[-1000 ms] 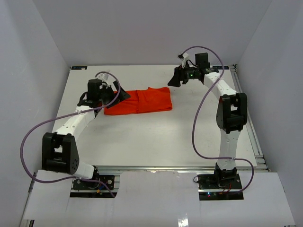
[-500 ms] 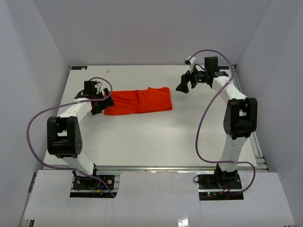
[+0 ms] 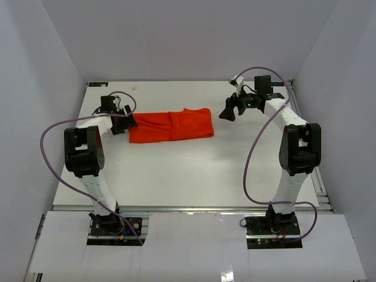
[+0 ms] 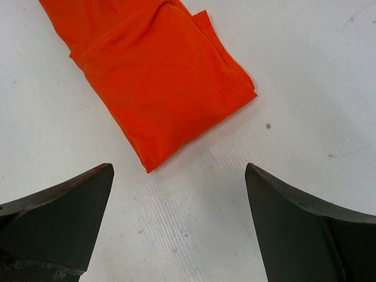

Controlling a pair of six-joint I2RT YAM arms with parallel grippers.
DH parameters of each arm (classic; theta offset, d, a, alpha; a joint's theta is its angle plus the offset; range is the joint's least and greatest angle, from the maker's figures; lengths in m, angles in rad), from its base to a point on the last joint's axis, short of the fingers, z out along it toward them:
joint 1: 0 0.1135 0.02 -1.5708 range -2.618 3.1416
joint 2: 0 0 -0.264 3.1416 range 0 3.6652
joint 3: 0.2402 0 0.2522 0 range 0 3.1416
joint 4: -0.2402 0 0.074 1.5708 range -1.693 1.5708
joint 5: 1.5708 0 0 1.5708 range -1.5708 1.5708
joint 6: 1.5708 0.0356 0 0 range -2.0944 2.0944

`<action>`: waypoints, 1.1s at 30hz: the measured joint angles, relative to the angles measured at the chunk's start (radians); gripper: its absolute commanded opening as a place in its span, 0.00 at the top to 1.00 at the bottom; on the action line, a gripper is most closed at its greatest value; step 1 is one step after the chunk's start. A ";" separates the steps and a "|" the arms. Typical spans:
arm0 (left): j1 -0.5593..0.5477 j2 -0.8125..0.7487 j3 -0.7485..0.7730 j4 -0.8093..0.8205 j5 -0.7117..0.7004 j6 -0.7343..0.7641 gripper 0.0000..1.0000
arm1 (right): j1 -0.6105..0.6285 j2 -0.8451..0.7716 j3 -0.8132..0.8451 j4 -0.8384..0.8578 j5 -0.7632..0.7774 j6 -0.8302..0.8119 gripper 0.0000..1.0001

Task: Fold and stack the t-shirts
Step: Fold the tshirt

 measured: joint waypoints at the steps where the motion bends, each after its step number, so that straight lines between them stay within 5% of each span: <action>1: 0.005 0.013 0.015 0.005 0.017 0.005 0.20 | -0.002 -0.001 0.000 0.000 0.000 0.003 0.00; 13: 0.011 0.037 -0.002 0.075 0.208 0.042 0.30 | -0.013 -0.004 -0.001 0.001 0.001 0.011 0.00; 16: 0.010 0.018 -0.040 0.089 0.219 0.042 0.41 | -0.013 -0.004 -0.001 0.002 0.004 0.016 0.00; 19: 0.009 0.015 -0.055 0.090 0.216 0.031 0.62 | -0.013 -0.004 -0.001 0.002 0.004 0.023 0.00; 26: 0.008 0.019 -0.048 0.056 0.185 -0.017 0.86 | -0.013 -0.004 -0.002 0.003 0.004 0.029 0.00; 33: 0.008 0.008 -0.037 0.000 0.184 -0.049 0.92 | -0.018 -0.021 -0.021 0.006 0.004 0.030 0.00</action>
